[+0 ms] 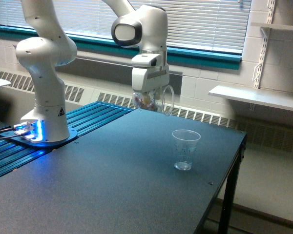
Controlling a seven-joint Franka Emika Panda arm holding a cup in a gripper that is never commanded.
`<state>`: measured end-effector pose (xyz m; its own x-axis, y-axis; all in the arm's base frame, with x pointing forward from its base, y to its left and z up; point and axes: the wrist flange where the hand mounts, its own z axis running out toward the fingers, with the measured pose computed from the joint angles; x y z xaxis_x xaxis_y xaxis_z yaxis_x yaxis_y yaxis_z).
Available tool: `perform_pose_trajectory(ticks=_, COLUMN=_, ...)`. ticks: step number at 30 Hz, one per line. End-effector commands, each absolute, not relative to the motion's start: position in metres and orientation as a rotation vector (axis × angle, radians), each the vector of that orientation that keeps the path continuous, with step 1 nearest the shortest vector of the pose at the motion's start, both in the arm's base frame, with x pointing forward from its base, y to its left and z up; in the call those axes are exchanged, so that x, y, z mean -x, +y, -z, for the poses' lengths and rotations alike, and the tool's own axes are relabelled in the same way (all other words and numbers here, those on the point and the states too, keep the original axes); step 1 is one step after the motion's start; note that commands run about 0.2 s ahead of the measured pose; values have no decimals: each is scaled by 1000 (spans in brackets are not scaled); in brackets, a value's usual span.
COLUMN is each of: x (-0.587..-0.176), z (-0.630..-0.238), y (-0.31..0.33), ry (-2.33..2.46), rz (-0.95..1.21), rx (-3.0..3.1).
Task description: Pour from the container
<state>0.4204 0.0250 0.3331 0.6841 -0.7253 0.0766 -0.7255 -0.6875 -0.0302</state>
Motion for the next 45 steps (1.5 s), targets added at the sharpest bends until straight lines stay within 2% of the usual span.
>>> perform_pose_trajectory(ticks=1, x=-431, z=-333, y=30, ry=-1277, rz=-135, rx=-2857)
perform_pose_trajectory(ticks=11, x=-444, z=-323, y=48, ry=-1266, rz=-93, rx=-2850)
perform_pose_trajectory(ticks=23, x=-461, z=-321, y=62, ry=-1339, rz=72, rx=-2857)
perform_pose_trajectory(ticks=45, x=-490, z=-327, y=53, ry=-1419, rz=130, rx=-2852)
